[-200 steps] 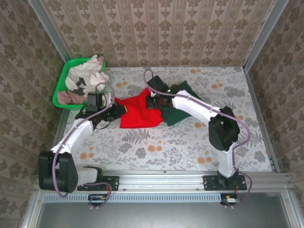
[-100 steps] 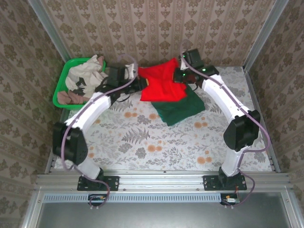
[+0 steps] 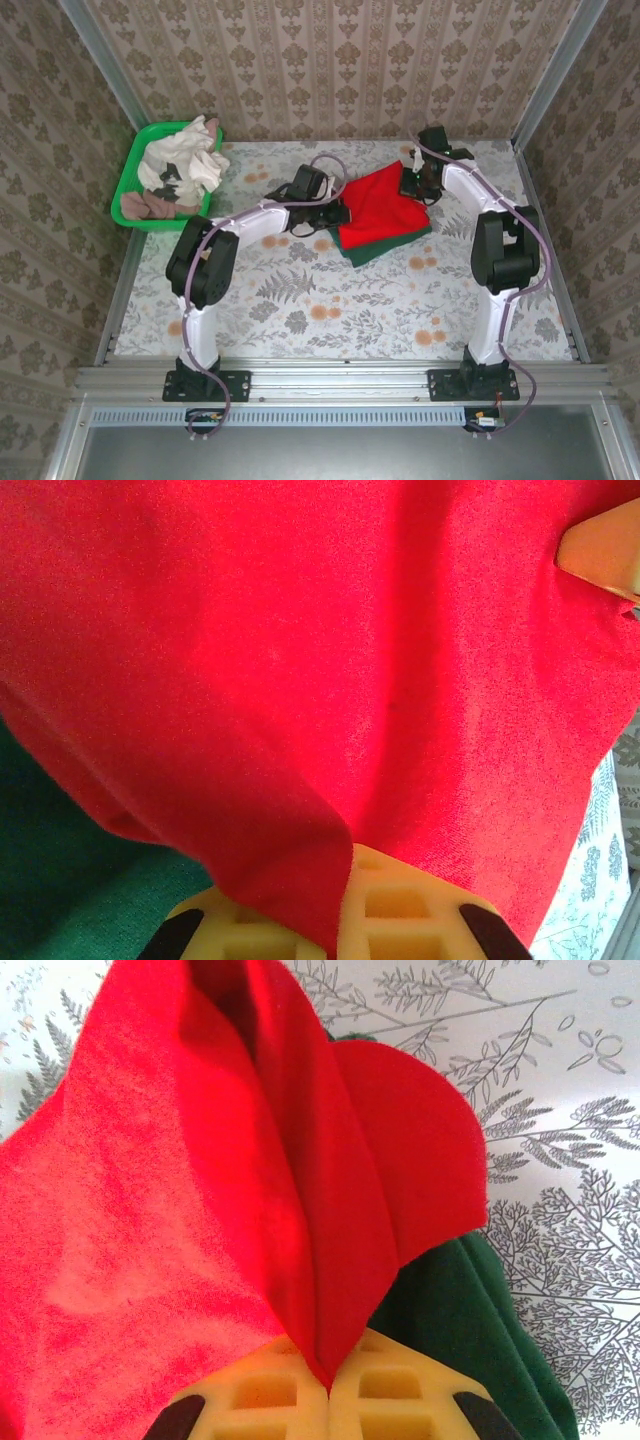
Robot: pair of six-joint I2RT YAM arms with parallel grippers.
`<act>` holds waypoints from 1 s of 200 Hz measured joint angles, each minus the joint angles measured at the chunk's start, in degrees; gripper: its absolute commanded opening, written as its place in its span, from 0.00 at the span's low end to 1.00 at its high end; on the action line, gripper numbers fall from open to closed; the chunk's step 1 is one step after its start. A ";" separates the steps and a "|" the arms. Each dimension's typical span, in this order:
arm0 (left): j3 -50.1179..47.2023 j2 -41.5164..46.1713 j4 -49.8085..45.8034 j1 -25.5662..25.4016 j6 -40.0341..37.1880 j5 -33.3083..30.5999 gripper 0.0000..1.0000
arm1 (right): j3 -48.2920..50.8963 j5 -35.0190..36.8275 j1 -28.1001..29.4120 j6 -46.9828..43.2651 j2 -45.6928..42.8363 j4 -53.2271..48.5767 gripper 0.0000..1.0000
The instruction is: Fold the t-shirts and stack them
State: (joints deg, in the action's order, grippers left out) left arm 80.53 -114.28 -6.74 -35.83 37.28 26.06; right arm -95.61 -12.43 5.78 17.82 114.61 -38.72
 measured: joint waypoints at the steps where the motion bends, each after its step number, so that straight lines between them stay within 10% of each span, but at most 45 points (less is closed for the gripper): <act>1: 0.00 0.00 0.02 0.00 0.00 0.00 0.04 | 0.00 -0.04 -0.02 0.00 -0.04 0.02 0.00; 170: -0.74 7.80 -8.11 -5.97 0.44 -8.98 0.03 | -3.34 -1.09 0.04 -3.74 3.23 -5.16 0.07; 200: -1.99 7.61 -8.24 -5.70 0.63 -9.31 0.35 | -3.41 -1.11 0.04 -4.66 3.52 -5.27 0.19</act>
State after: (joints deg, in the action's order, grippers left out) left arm 78.54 -106.67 -14.98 -41.54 37.91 16.75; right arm -99.02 -13.54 5.82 13.17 118.13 -43.99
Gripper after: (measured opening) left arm 0.236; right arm 0.176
